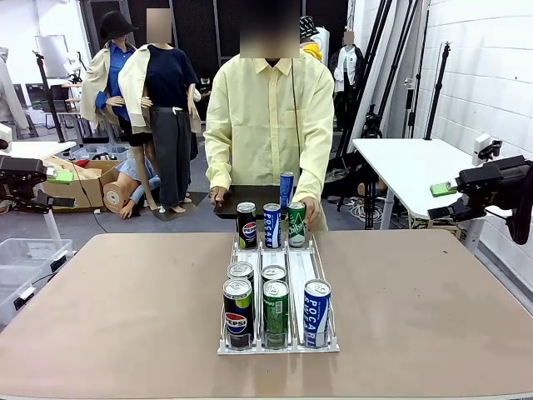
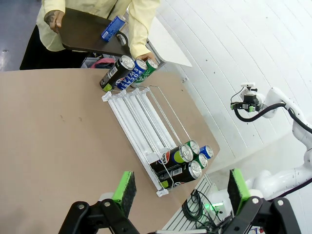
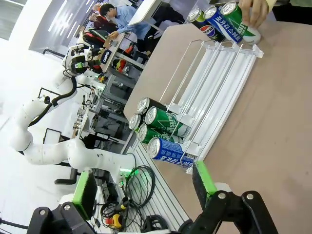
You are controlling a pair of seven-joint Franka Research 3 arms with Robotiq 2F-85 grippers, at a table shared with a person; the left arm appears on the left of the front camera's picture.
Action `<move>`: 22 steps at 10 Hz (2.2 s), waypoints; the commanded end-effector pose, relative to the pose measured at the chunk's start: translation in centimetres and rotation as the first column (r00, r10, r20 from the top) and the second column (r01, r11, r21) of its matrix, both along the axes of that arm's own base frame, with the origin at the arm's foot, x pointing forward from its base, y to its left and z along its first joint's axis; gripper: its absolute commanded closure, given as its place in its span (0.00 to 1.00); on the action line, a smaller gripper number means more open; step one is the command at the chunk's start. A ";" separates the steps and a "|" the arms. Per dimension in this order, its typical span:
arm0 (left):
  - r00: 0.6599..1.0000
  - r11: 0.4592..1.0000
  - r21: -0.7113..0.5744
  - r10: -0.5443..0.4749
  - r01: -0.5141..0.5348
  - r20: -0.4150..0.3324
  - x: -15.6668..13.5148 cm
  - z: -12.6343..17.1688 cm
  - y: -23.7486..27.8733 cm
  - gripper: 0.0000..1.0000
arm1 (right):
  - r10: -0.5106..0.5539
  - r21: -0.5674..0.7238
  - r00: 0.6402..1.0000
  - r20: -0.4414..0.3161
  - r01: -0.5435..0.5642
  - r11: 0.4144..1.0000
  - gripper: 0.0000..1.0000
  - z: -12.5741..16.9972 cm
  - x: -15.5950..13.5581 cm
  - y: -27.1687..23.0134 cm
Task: Retrieve and hand over the desired beverage to the person.
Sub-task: Pick up another can of the same type that the person held from the Automatic Can Dispenser.
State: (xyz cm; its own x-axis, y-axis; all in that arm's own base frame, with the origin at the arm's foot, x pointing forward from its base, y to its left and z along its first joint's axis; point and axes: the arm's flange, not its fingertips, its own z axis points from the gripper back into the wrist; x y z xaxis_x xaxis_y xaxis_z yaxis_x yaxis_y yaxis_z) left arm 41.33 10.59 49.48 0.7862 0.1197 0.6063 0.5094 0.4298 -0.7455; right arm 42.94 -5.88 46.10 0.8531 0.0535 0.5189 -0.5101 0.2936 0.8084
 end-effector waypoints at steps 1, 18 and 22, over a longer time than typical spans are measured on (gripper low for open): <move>1.000 1.000 -0.016 -0.002 0.002 0.005 -0.1 0.2 0.1 0.00 | 0.003 -0.001 1.000 0.000 -0.003 1.000 0.00 -0.1 0.0 0.0; 1.000 1.000 -0.016 -0.002 0.002 0.005 -0.1 0.2 0.1 0.00 | 0.003 -0.001 1.000 0.000 -0.003 1.000 0.00 -0.1 0.0 0.0; 1.000 1.000 -0.016 -0.002 0.002 0.005 -0.1 0.2 0.1 0.00 | 0.003 -0.001 1.000 0.000 -0.003 1.000 0.00 -0.1 0.0 0.0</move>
State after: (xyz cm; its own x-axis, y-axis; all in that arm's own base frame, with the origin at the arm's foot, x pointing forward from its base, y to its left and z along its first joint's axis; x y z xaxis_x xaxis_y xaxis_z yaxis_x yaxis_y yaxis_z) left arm 41.33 10.59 49.48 0.7862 0.1197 0.6063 0.5094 0.4298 -0.7455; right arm 42.94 -5.88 46.10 0.8531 0.0535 0.5189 -0.5102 0.2936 0.8084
